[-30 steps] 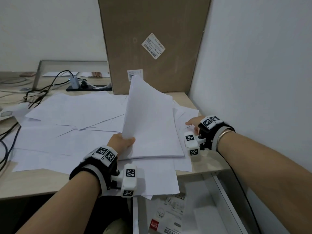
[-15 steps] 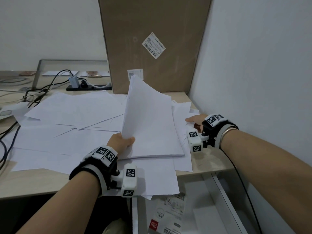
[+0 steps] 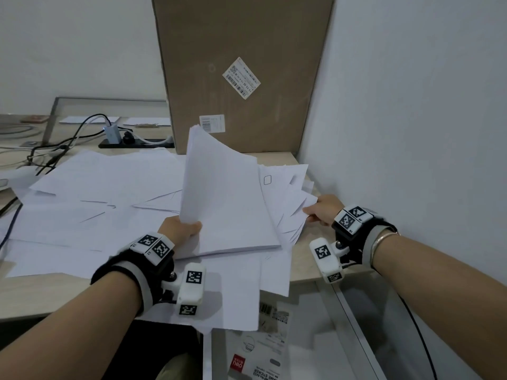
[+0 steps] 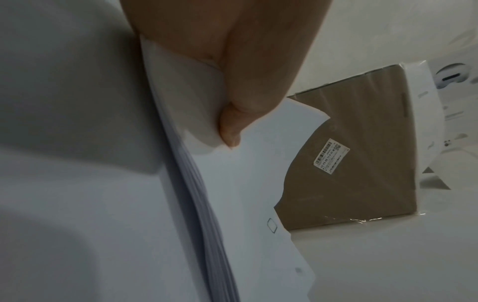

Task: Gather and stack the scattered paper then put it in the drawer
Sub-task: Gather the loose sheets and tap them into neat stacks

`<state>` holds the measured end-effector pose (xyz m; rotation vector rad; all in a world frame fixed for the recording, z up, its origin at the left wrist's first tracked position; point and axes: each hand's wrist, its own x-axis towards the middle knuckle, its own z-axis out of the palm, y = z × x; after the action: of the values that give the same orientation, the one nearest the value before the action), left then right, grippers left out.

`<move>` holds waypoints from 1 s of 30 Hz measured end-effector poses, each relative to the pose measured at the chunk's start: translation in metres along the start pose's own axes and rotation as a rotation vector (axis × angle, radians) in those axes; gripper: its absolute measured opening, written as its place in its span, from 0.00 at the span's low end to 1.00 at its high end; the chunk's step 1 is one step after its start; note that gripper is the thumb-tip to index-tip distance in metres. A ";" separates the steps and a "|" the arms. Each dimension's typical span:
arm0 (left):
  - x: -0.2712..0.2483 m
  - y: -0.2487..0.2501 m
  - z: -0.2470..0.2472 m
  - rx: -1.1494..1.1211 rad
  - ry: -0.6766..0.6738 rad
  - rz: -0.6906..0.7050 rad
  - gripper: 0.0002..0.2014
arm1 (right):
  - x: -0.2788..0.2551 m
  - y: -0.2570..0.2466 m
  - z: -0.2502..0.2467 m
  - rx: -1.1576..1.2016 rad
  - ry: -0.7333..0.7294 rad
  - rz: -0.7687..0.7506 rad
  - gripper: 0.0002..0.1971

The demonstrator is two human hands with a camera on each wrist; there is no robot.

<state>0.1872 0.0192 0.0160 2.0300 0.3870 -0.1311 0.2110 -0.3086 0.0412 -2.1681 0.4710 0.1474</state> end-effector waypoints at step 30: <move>-0.023 0.015 -0.010 -0.189 0.080 0.034 0.23 | -0.058 -0.015 -0.005 0.406 -0.008 0.066 0.06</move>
<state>0.1695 0.0167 0.0400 1.8582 0.3999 0.0082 0.1629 -0.2883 0.0712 -1.7558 0.5194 0.0873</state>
